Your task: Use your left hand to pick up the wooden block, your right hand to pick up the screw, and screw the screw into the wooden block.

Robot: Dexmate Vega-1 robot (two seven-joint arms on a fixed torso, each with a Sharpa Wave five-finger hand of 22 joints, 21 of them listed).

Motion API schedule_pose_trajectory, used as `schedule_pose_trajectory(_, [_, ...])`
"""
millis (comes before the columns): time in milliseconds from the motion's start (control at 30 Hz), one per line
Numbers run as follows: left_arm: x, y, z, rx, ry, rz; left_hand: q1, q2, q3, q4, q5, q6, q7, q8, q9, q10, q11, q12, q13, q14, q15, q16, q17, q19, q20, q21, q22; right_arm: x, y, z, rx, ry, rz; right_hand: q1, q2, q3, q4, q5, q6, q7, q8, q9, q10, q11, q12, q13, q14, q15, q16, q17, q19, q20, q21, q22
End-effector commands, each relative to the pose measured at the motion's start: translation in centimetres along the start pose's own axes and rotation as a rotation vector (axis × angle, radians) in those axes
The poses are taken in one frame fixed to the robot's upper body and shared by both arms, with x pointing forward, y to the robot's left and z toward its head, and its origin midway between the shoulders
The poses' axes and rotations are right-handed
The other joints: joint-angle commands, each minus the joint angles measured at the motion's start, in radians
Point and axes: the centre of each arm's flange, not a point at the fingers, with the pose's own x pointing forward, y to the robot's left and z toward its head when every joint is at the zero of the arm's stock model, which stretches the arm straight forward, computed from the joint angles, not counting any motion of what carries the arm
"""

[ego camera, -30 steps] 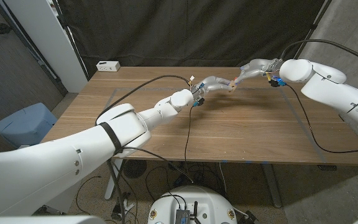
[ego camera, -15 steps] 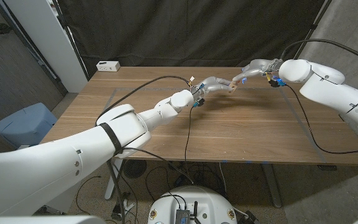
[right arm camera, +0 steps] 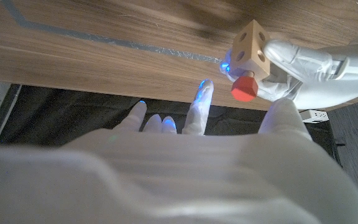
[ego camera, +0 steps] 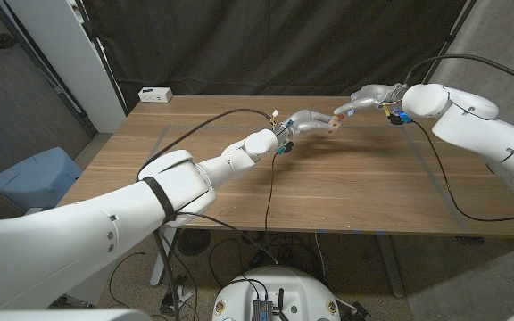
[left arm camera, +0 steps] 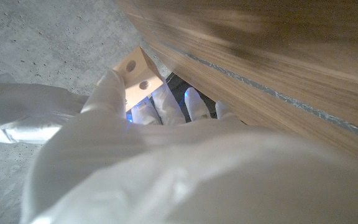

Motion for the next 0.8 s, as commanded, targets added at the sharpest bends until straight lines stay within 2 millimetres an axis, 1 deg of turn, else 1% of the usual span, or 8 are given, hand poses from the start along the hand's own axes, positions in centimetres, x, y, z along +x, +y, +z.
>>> schedule_pose_trajectory(33, [0.05,-0.01,0.17,0.004,-0.006,-0.002,-0.001,0.013,0.005,0.0,0.006,0.018,-0.003,0.012,0.003,0.003,0.006,0.003,0.002,0.011,-0.078,0.002,0.001,0.005,0.003,0.001,0.002,-0.8,-0.64,0.46,-0.003,-0.043,0.004,-0.007,0.009,0.004,-0.005,0.007,-0.06,0.007,-0.025,-0.011,-0.027,0.006,-0.002,0.005,-0.023,0.013,-0.003,0.003,-0.016,0.006,-0.001,0.003])
schedule_pose_trajectory(100, [0.07,0.01,0.21,0.007,-0.007,-0.002,-0.001,0.013,0.005,0.001,0.006,0.018,-0.003,0.012,0.003,0.002,0.004,0.002,0.002,0.011,-0.078,0.002,0.001,0.006,0.003,0.001,0.002,-0.94,-0.8,0.44,0.004,-0.056,0.012,-0.003,0.018,0.009,-0.009,0.004,-0.1,-0.01,-0.048,-0.03,-0.039,0.011,-0.001,0.006,-0.029,0.014,-0.003,0.003,-0.021,0.006,0.0,0.003])
schedule_pose_trajectory(167, [0.1,0.01,0.23,0.006,-0.007,-0.003,-0.001,0.013,0.006,0.001,0.006,0.018,-0.003,0.012,0.003,-0.001,0.007,0.001,0.002,0.012,-0.078,0.002,0.001,0.006,0.003,0.001,0.002,-1.02,-0.95,0.43,0.005,-0.065,0.026,0.017,0.033,0.023,-0.02,0.001,-0.109,-0.04,-0.058,-0.047,-0.06,0.011,-0.002,0.008,-0.046,0.02,-0.007,0.002,-0.03,0.014,-0.001,0.002])
schedule_pose_trajectory(233, [0.14,-0.03,0.26,0.006,-0.006,-0.003,-0.001,0.013,0.006,0.0,0.006,0.018,-0.003,0.012,0.003,-0.002,0.006,0.001,0.002,0.012,-0.079,0.002,0.001,0.006,0.003,0.001,0.002,-1.08,-1.04,0.35,0.009,-0.081,0.029,0.03,0.037,0.03,-0.027,0.0,-0.121,-0.044,-0.068,-0.056,-0.072,0.015,-0.003,0.009,-0.056,0.023,-0.011,0.0,-0.035,0.018,-0.002,0.002])
schedule_pose_trajectory(367, [0.17,-0.11,0.28,0.003,-0.006,-0.003,-0.001,0.013,0.006,0.0,0.006,0.018,-0.003,0.012,0.003,-0.001,0.003,0.001,0.002,0.012,-0.079,0.002,0.001,0.006,0.002,0.001,0.002,-1.2,-1.16,0.28,0.012,-0.097,0.039,0.068,0.051,0.054,-0.047,0.004,-0.162,-0.058,-0.1,-0.086,-0.105,0.013,-0.003,0.01,-0.074,0.024,-0.013,-0.004,-0.043,0.019,-0.001,0.002])
schedule_pose_trajectory(433, [0.17,-0.13,0.27,0.005,-0.005,-0.004,-0.001,0.013,0.006,0.001,0.006,0.018,-0.003,0.012,0.003,-0.003,0.003,0.0,0.002,0.011,-0.079,0.002,0.001,0.006,0.003,0.001,0.003,-1.28,-1.24,0.23,0.012,-0.106,0.05,0.078,0.053,0.06,-0.052,0.006,-0.168,-0.061,-0.108,-0.095,-0.113,0.012,-0.003,0.011,-0.078,0.025,-0.013,-0.005,-0.041,0.02,0.0,0.002])
schedule_pose_trajectory(533, [0.15,-0.1,0.25,0.007,-0.005,-0.005,-0.002,0.014,0.007,0.001,0.006,0.017,-0.003,0.012,0.003,0.0,0.006,0.002,0.002,0.01,-0.078,0.001,0.001,0.006,0.002,0.0,0.003,-1.33,-1.31,0.23,0.01,-0.115,0.058,0.099,0.057,0.075,-0.06,0.01,-0.209,-0.086,-0.141,-0.119,-0.135,0.006,-0.002,0.012,-0.085,0.024,-0.012,-0.008,-0.031,0.017,0.005,0.001])
schedule_pose_trajectory(800, [0.12,-0.03,0.16,0.009,-0.001,-0.005,-0.003,0.014,0.007,0.001,0.006,0.017,-0.003,0.012,0.003,-0.004,0.007,0.0,0.002,0.011,-0.077,0.001,0.001,0.006,0.002,0.0,0.003,-1.47,-1.36,0.26,0.002,-0.135,0.069,0.147,0.064,0.104,-0.071,0.013,-0.261,-0.149,-0.194,-0.163,-0.166,-0.009,0.004,0.012,-0.093,0.022,-0.01,-0.013,-0.005,0.021,0.011,0.0])
